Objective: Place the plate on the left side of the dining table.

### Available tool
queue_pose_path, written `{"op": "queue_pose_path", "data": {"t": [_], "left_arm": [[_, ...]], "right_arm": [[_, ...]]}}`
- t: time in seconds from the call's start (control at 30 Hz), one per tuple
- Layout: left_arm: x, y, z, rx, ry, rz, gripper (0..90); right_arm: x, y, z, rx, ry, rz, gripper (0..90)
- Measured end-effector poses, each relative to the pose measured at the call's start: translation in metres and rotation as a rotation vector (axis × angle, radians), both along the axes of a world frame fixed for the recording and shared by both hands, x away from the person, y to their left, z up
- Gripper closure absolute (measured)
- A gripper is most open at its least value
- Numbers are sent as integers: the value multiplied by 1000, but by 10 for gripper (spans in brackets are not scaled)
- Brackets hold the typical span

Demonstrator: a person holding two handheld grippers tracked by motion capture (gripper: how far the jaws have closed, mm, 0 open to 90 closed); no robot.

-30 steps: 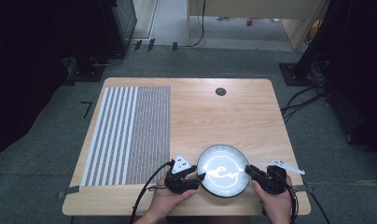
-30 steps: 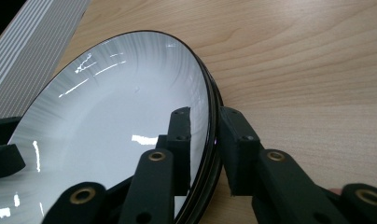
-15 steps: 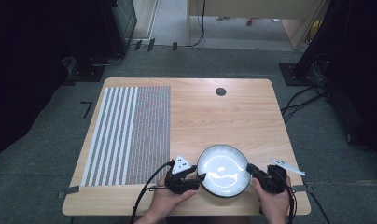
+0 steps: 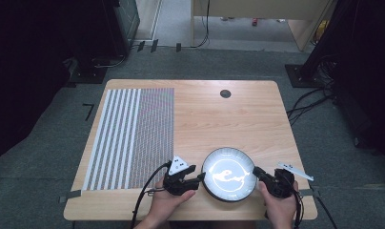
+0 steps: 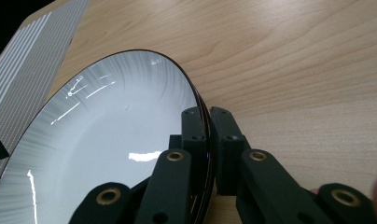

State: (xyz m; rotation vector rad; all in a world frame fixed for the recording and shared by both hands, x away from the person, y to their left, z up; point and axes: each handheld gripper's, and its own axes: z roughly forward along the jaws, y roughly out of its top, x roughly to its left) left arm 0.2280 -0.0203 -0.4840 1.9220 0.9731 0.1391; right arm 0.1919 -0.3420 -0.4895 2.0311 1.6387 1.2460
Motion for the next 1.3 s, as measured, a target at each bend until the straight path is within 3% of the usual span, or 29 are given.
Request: {"op": "queue_pose_path", "data": {"t": [0.17, 0.27, 0.4, 0.63, 0.87, 0.97, 1.1, 1.2, 1.3], "left_arm": [[-2, -3, 0, -12, 7, -17, 508], [-4, -6, -2, -4, 11, -36, 506], [-6, -9, -2, -11, 7, -49, 504], [-10, -16, 0, -51, -12, -95, 496], [-9, -34, -7, 5, 31, -114, 500], [-7, -36, -7, 12, 33, -100, 492], [-6, -36, -7, 10, 35, -92, 496], [-6, -37, -8, 10, 31, -89, 497], [-6, -36, -8, 8, 30, -93, 497]], "right_arm": [[-3, 2, 9, -54, -44, -14, 890], [-3, -1, 9, -42, -47, -12, 891], [-6, 0, 13, -71, -57, -17, 891], [-12, -9, 18, -77, -81, -43, 891], [-15, -8, 18, -75, -87, -49, 890], [-14, -9, 18, -68, -82, -48, 884], [-15, -14, 16, -8, -75, -30, 811], [-16, -14, 17, -29, -59, -22, 781], [-17, -13, 17, -34, -1, -22, 753]]}}
